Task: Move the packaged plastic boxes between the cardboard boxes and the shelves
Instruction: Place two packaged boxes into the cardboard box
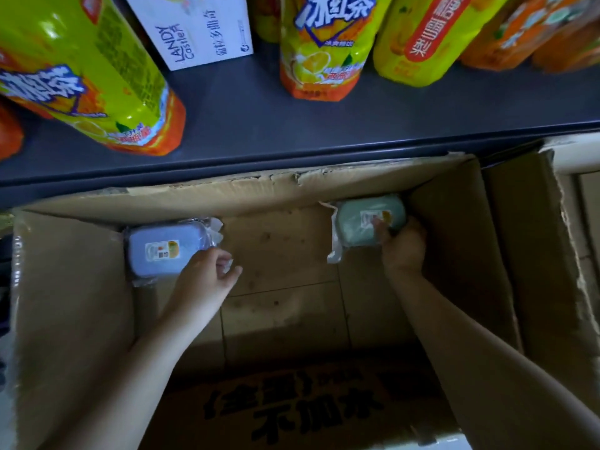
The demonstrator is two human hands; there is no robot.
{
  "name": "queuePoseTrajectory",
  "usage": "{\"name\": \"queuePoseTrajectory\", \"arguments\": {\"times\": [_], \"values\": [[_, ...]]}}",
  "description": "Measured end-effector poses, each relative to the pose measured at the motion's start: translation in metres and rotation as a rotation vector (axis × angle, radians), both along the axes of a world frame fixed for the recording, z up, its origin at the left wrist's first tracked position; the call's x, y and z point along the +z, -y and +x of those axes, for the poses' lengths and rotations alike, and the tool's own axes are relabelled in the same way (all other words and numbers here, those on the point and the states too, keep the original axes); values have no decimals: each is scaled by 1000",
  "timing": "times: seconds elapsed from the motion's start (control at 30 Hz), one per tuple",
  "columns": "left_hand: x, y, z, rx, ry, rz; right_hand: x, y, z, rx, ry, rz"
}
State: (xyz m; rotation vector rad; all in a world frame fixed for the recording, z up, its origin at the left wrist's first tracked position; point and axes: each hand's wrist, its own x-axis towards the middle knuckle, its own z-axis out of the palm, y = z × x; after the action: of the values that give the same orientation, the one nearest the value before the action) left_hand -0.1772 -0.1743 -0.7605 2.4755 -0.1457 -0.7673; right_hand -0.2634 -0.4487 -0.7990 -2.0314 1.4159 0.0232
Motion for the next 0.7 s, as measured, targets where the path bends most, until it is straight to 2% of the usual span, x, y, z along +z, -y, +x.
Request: {"name": "queuePoseTrajectory", "arguments": {"times": [0.2, 0.33, 0.43, 0.6, 0.7], "values": [[1, 12, -11, -147, 55, 10, -9, -3, -2, 102, -191, -192], [9, 8, -15, -181, 54, 6, 9, -10, -8, 237, -215, -319], [28, 3, -14, -166, 57, -2, 28, -12, -18, 404, -237, -241], [95, -18, -8, -233, 169, 131, 107, -27, -24, 511, -307, 124], [160, -34, -3, -299, 207, 226, 178, -39, -25, 641, -368, 104]]}}
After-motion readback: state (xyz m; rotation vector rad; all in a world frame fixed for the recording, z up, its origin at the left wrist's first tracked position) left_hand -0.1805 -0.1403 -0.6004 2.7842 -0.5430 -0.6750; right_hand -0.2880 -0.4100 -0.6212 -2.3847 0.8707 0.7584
